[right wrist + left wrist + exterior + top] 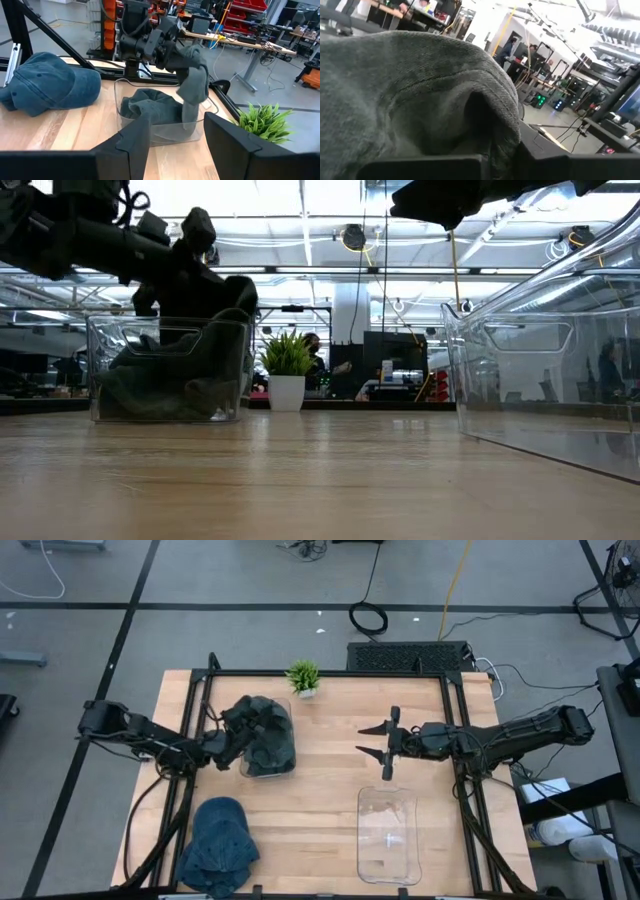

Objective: Pick & Place hat
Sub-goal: Put the black cap into the top transparent bin

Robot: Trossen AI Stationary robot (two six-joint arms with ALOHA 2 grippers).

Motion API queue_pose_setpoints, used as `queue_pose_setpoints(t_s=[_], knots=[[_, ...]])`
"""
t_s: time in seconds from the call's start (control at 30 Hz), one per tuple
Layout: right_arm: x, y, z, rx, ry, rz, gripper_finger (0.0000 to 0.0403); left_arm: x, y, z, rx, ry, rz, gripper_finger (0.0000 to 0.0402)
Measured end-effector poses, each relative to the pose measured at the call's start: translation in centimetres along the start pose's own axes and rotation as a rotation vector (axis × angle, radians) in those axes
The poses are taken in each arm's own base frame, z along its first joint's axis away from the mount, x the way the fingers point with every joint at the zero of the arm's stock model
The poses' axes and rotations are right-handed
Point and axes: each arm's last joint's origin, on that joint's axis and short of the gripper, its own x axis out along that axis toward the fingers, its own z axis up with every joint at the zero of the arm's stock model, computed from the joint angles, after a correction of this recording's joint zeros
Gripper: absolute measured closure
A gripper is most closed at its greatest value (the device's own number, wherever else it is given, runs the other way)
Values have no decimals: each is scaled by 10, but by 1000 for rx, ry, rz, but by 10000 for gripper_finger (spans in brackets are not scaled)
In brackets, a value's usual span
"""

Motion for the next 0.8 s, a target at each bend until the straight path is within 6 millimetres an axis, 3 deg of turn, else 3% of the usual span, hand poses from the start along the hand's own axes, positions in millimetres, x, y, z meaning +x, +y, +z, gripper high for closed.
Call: queue_pose_setpoints(t_s=[0.33, 0.8], knots=[[0, 0, -1, -4, 10, 2, 232, 0, -4, -12, -57, 17, -51, 370], [0, 0, -1, -3, 8, 1, 232, -22, -5, -34, -104, 120, 8, 370]])
